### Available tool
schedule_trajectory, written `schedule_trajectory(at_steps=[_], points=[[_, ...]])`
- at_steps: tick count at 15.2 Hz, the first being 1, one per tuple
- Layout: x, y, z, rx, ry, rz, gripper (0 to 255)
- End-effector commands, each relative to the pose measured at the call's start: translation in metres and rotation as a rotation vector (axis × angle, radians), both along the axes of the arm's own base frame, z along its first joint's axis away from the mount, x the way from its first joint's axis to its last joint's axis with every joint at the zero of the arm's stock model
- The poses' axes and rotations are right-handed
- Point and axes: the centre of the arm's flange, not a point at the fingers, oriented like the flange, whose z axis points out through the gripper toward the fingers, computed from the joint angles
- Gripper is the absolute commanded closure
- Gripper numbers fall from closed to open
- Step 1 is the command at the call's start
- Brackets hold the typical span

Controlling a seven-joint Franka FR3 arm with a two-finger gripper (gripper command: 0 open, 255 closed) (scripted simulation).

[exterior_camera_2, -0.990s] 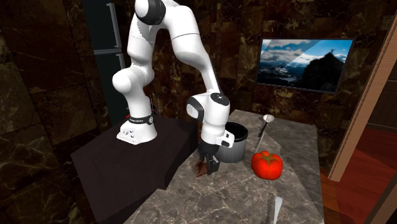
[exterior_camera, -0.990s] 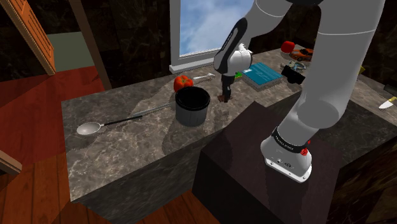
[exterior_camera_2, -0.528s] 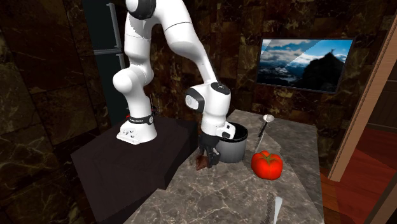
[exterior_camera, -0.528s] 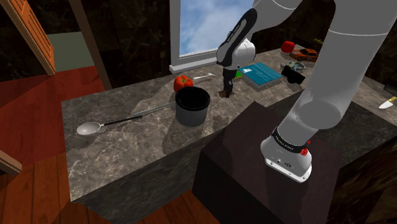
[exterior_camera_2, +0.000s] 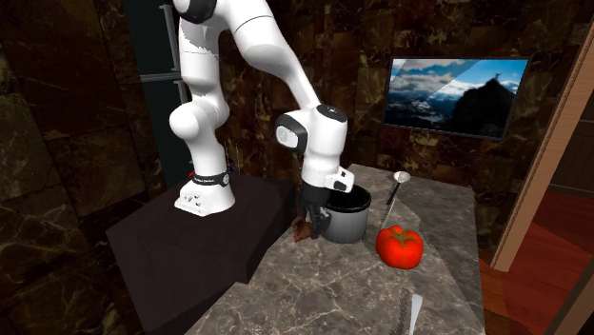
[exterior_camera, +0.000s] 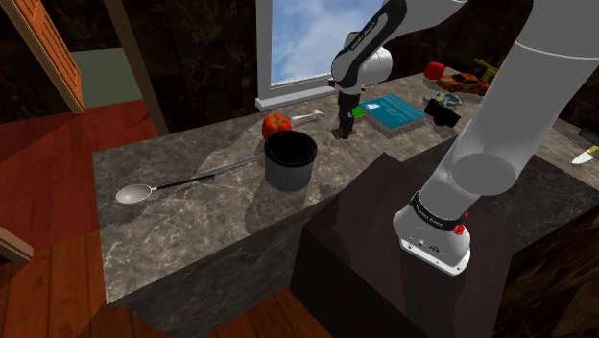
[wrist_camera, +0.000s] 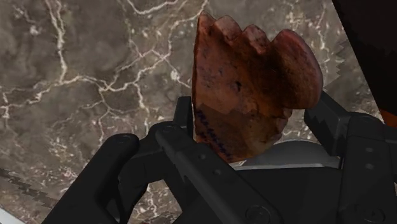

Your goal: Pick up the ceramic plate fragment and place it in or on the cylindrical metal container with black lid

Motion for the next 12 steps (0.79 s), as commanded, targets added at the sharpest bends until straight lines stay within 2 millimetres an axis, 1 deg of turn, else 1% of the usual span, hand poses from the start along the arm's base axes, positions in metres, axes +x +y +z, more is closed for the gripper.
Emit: schedule_trajectory(at_steps=[1,12], points=[[0.000,-0.001,0.010,0.000,0.001,0.000,255],[0.000,-0.001,0.068,0.000,0.001,0.000,255]])
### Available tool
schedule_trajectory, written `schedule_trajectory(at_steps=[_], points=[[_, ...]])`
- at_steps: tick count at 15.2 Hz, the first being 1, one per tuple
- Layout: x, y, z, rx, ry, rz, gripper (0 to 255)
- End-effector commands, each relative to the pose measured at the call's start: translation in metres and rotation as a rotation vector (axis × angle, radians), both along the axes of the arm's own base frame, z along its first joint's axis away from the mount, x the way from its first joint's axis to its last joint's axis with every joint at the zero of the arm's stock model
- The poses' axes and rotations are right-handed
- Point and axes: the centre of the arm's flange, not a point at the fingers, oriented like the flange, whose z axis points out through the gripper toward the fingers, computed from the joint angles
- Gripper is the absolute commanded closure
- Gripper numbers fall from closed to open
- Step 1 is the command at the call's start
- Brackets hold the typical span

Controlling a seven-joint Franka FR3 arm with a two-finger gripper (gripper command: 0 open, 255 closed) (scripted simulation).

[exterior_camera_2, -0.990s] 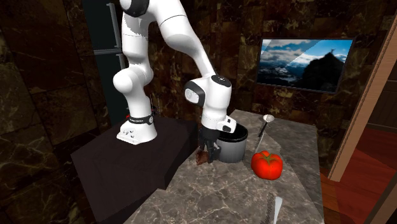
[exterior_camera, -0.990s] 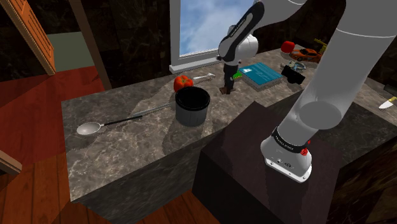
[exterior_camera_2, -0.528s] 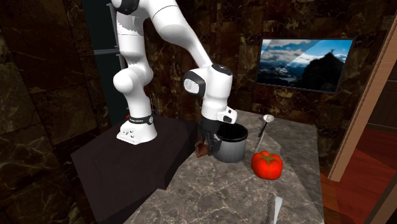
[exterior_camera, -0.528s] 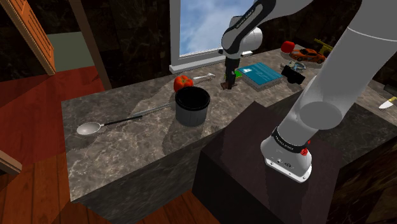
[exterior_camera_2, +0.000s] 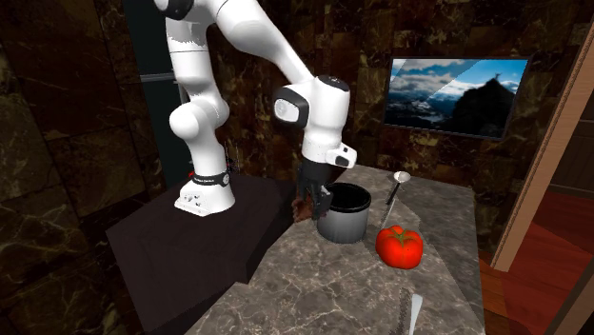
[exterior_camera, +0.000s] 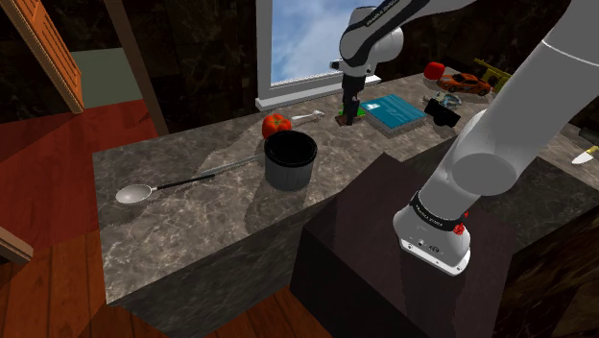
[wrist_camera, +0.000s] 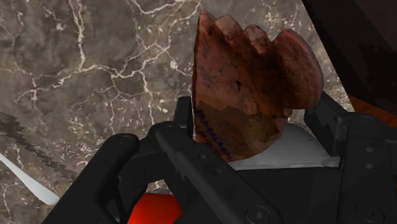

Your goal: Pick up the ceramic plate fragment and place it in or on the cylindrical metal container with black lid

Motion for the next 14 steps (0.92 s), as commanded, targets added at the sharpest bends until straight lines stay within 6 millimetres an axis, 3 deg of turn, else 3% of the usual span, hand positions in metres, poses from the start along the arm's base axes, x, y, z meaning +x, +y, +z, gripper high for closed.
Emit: schedule_trajectory(at_steps=[1,5,14], points=[[-0.001,-0.001,0.010,0.000,0.001,0.000,255],[-0.001,-0.001,0.028,0.000,0.001,0.000,255],[0.036,0.112,0.029,0.000,0.001,0.000,255]])
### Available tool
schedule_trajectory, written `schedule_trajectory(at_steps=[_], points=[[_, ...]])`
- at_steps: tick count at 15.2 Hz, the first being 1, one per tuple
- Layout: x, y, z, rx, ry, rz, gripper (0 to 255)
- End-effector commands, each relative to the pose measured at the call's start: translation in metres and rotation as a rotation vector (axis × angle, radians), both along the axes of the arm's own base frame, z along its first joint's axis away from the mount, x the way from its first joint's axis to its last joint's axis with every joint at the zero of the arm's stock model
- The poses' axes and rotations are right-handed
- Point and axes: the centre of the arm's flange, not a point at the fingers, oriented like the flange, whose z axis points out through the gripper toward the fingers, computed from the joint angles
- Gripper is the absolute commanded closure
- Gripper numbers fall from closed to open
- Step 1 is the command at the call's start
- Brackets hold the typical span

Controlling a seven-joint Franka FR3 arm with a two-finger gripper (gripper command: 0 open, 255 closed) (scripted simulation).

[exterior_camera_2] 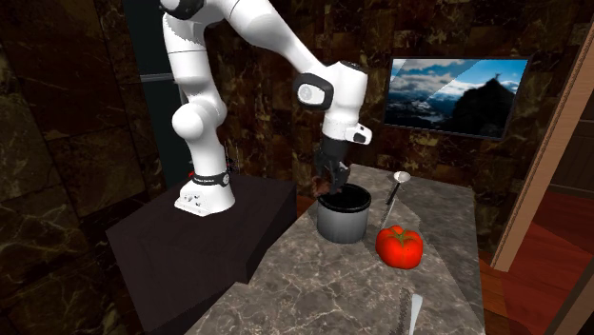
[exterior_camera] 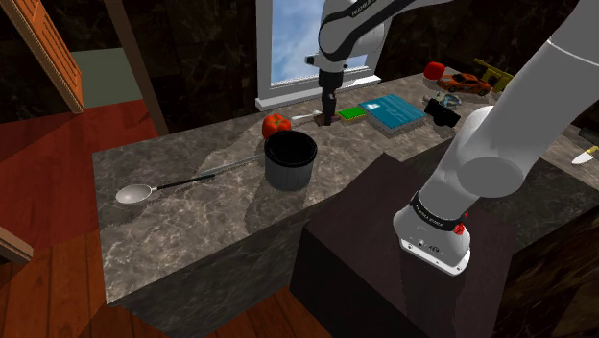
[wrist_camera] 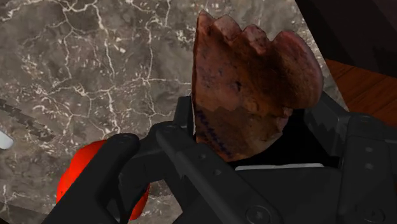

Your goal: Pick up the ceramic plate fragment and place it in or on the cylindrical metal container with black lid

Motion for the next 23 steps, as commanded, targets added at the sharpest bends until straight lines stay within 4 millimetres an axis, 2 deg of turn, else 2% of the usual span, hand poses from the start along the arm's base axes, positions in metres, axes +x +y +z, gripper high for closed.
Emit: schedule_trajectory(at_steps=[1,9,21,22,23], points=[[0.010,0.026,0.002,0.000,0.000,-0.001,255],[0.042,0.124,0.004,0.000,0.000,-0.001,255],[0.042,0.124,-0.059,0.000,0.000,-0.001,255],[0.042,0.124,-0.069,0.000,0.000,-0.001,255],[0.042,0.124,-0.069,0.000,0.000,-0.001,255]])
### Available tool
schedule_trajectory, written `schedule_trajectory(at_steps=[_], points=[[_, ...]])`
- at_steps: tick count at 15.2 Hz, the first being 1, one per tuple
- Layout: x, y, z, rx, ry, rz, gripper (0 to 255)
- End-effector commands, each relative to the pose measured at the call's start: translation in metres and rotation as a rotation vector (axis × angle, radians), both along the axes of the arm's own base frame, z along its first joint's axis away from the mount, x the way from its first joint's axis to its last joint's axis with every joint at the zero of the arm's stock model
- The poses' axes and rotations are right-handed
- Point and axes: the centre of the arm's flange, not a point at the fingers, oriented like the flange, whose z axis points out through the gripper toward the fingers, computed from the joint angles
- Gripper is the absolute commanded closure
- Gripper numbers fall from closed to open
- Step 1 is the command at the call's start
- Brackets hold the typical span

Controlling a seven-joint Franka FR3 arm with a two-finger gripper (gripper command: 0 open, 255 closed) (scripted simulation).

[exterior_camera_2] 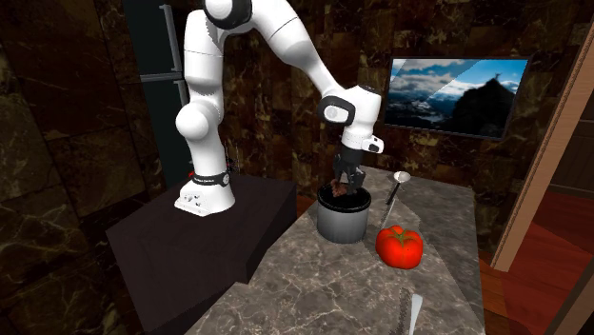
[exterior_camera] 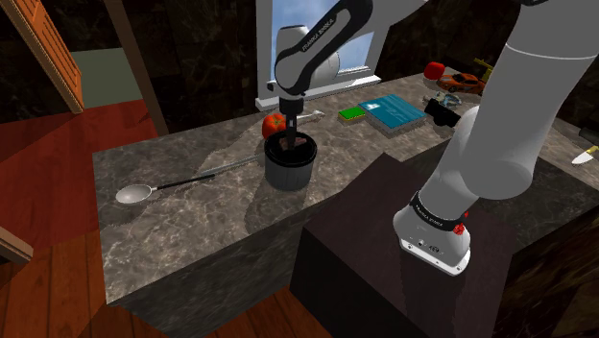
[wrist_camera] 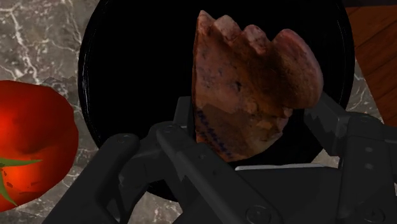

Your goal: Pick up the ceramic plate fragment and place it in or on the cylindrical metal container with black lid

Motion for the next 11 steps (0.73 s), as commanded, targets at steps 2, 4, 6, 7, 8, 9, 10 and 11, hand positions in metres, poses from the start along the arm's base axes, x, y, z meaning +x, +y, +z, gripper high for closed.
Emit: schedule_trajectory(at_steps=[2,4,6,7,8,9,10,11], points=[[0.0004,-0.0012,-0.0036,0.000,-0.001,0.000,255],[0.0004,-0.0012,-0.0036,0.000,-0.001,0.000,255],[0.0004,-0.0012,-0.0036,0.000,-0.001,0.000,255],[0.0004,-0.0012,-0.0036,0.000,-0.001,0.000,255],[0.0004,-0.0012,-0.0036,0.000,-0.001,0.000,0],[0.0003,-0.0011,-0.0036,0.000,-0.001,0.000,0],[0.0003,-0.0012,-0.0036,0.000,-0.001,0.000,0],[0.0004,-0.0012,-0.0036,0.000,-0.001,0.000,0]])
